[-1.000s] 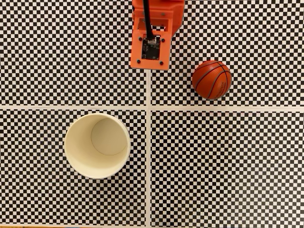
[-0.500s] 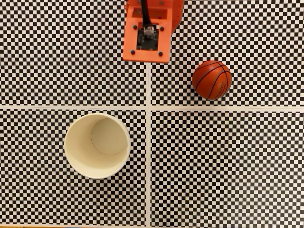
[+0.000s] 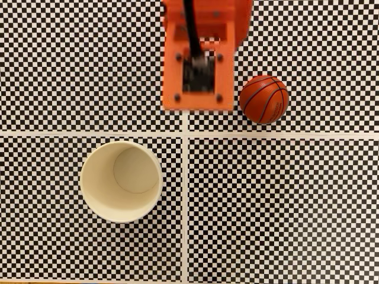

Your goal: Grasp basketball and place into cup.

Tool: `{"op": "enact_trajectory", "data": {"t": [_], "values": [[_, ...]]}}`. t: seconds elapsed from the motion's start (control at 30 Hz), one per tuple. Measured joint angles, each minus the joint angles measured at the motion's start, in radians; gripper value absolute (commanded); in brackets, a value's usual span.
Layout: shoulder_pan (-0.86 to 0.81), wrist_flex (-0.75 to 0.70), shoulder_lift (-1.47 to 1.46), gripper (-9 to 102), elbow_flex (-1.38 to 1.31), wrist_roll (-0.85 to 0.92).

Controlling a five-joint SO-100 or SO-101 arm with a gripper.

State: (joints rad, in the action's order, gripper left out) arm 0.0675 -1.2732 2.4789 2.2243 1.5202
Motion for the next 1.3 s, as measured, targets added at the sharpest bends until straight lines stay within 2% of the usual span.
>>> {"op": "enact_trajectory", "data": {"t": [0.4, 0.77, 1.13, 1.3], "values": [[0.11, -0.147, -0.391, 0, -0.393, -0.011], [0.107, -0.189, -0.403, 0, -0.462, 0.071], [-0.005, -0.221, -0.391, 0, -0.486, 0.244], [-0.009, -0.241, -0.394, 0, -0.499, 0.222]]}}
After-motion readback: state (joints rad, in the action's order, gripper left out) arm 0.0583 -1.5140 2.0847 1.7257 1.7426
